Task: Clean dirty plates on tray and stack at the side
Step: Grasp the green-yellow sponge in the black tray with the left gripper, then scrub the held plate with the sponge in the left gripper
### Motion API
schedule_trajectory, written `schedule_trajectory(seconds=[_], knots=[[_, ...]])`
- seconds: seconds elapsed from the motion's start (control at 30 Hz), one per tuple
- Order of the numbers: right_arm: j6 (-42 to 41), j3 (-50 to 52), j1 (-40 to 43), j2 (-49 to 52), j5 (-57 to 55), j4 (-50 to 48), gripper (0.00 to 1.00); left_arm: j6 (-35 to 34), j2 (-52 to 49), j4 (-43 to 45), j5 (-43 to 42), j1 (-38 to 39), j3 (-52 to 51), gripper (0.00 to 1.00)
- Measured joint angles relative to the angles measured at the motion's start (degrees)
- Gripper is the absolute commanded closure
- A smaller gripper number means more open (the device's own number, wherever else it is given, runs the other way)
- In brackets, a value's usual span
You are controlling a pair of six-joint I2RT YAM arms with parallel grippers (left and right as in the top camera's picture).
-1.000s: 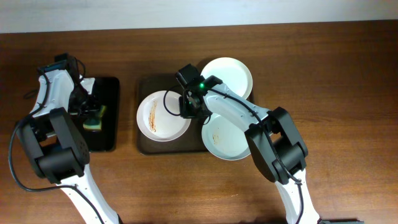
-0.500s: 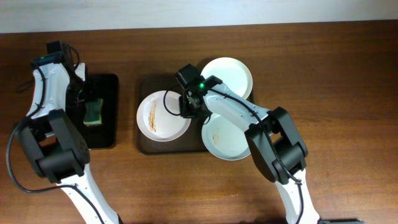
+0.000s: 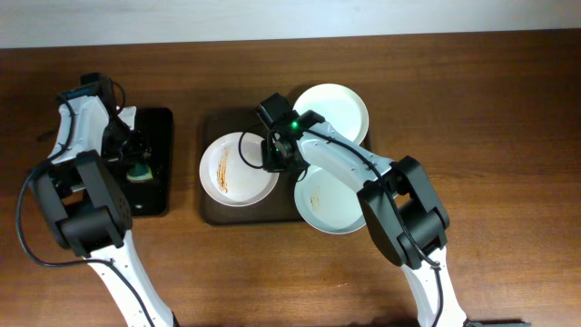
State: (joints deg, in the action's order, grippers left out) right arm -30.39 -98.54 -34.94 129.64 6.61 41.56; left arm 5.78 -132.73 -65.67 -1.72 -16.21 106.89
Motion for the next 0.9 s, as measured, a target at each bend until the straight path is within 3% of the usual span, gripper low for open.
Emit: schedule_trajectory(seconds=[0.2,0.4,0.67,0.8,0.9], knots=[[-0.04,0.07,0.0,0.0,-0.15,-0.04,0.85,-0.68,0.83,-12.66,-0.33,0.0,14.82,0.99],[0.0,0.11,0.0,0.0,-0.15,-0.02,0.9,-1.92,9.92,-18.1,-0.24,0.0,16.41,0.99],[-0.02,0.11,0.0,0.0,-0.15,-0.04,0.91,-2.4,10.38,-18.97,0.22,0.0,16.48,0.99],[0.07,0.11,0.04,0.0,0.28,-0.52,0.96,-2.43,10.38,-18.88,-0.11,0.28,16.48,0.99],[1.07,0.22,1.07,0.0,2.97,-1.31,0.96,-2.43,10.38,-17.2,-1.18,4.02,14.88,0.99]])
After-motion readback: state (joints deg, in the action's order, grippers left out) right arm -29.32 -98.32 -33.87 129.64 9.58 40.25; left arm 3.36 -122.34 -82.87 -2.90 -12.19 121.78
